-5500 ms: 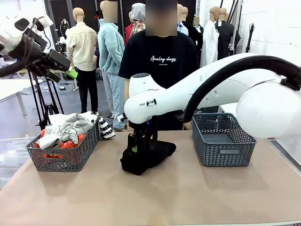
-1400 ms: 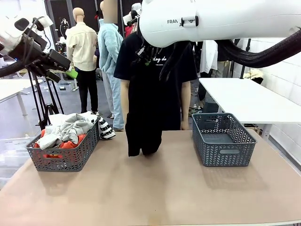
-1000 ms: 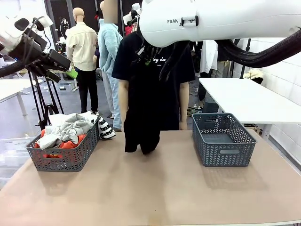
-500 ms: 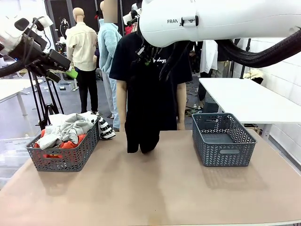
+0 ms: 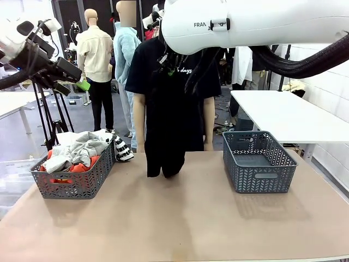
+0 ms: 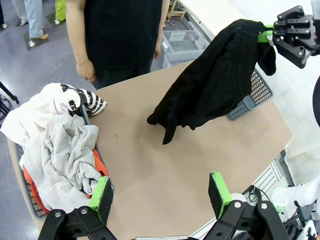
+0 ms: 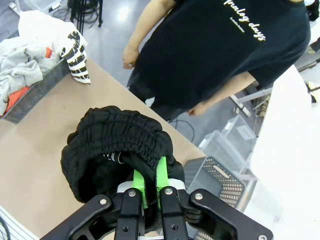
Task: Sort the tops and bottoms.
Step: Lift clothes from the center of the table with your right hand, then sort the clothes according to human instructions.
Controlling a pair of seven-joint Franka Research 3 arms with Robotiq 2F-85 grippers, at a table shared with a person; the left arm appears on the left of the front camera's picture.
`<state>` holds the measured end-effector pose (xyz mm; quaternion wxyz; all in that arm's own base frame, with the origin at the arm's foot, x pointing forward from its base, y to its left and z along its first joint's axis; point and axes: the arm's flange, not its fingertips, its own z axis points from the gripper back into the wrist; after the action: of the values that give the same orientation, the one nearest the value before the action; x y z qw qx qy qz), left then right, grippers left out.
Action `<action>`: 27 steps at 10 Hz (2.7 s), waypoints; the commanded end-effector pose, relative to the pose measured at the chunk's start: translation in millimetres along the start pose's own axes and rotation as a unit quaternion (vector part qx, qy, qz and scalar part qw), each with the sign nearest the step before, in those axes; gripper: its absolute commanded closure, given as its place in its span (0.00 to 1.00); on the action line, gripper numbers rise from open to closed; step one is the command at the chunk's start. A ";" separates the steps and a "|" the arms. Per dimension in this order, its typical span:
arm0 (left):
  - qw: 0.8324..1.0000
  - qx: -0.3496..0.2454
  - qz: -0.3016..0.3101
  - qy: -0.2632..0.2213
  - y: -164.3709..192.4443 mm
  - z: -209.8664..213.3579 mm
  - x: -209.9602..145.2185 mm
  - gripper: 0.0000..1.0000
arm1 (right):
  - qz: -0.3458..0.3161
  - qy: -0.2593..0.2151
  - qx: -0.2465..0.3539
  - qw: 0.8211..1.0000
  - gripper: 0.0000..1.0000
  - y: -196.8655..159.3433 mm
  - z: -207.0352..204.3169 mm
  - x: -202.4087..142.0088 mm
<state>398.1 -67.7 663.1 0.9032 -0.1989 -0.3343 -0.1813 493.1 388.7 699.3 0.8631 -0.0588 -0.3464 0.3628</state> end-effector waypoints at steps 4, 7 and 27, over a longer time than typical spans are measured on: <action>1.000 -0.005 0.005 -0.003 0.1 -0.1 -0.2 0.00 | 0.001 -0.004 -0.001 1.000 1.00 -1.6 1.7 1.9; 1.000 -0.005 0.005 -0.003 0.1 -0.1 -0.2 0.00 | 0.001 -0.004 -0.001 1.000 1.00 -1.6 1.7 1.9; 1.000 -0.005 0.005 -0.003 0.1 -0.1 -0.2 0.00 | 0.001 -0.004 -0.001 1.000 1.00 -1.6 1.7 1.9</action>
<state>398.1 -67.7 663.1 0.9032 -0.1989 -0.3343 -0.1813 493.1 388.8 699.3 0.8631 -0.0588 -0.3464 0.3628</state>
